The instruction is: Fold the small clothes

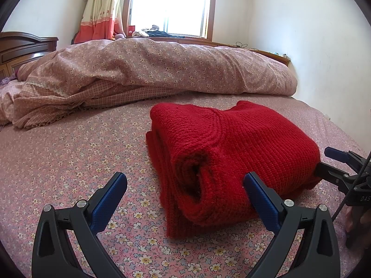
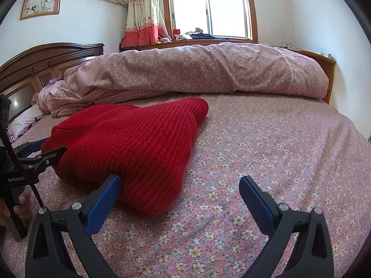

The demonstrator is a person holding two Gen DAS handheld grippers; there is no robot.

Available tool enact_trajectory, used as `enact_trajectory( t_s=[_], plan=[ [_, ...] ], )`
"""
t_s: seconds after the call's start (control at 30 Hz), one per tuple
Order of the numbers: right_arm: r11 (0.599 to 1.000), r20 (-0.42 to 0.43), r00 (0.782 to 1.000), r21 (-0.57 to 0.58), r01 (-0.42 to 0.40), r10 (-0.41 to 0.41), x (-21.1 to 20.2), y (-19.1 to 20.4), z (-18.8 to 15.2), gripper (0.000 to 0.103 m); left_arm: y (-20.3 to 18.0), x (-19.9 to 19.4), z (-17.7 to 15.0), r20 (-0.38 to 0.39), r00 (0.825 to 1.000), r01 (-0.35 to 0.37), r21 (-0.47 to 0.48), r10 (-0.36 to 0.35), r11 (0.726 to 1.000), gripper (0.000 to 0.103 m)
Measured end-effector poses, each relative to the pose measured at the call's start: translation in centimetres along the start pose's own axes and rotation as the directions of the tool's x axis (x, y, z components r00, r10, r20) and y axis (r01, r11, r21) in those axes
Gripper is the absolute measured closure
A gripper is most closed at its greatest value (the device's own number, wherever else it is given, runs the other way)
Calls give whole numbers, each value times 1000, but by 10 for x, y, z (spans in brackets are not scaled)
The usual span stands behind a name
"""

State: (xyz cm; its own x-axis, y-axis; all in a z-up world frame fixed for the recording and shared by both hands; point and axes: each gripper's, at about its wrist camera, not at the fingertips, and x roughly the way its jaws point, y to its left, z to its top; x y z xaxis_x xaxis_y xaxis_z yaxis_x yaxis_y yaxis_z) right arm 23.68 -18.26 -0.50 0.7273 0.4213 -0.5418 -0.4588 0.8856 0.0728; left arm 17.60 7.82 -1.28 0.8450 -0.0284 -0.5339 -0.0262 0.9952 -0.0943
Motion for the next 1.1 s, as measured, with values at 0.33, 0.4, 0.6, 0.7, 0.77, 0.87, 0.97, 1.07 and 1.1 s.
enact_trajectory(
  t_s=[0.33,0.4,0.6,0.7,0.77,0.87,0.97,1.07,1.1],
  plan=[
    [1000,0,1000,0,1,-1,0,1,0,0,1,0,0,0,1000,-1,5,1,1000,5],
    [1000,-1,1000,0,1,-1,0,1,0,0,0,-1,0,0,1000,-2,8,2,1000,5],
    [1000,-1,1000,0,1,-1,0,1,0,0,-1,0,1,0,1000,-3,12,3,1000,5],
    [1000,-1,1000,0,1,-1,0,1,0,0,-1,0,1,0,1000,-3,13,3,1000,5],
    [1000,-1,1000,0,1,-1,-1,1,0,0,0,0,1,0,1000,-3,14,3,1000,5],
    [1000,-4,1000,-2,0,0,0,2,-1,0,-1,0,1,0,1000,-3,13,3,1000,5],
    [1000,-4,1000,-3,-1,1,1,2,-1,0,-1,0,1,1,1000,-4,14,4,1000,5],
    [1000,-5,1000,-4,-1,1,1,2,-1,0,-1,0,1,0,1000,-3,14,3,1000,5],
    [1000,-5,1000,-3,0,0,1,2,-1,0,-1,0,1,0,1000,-3,14,3,1000,5]
  ],
)
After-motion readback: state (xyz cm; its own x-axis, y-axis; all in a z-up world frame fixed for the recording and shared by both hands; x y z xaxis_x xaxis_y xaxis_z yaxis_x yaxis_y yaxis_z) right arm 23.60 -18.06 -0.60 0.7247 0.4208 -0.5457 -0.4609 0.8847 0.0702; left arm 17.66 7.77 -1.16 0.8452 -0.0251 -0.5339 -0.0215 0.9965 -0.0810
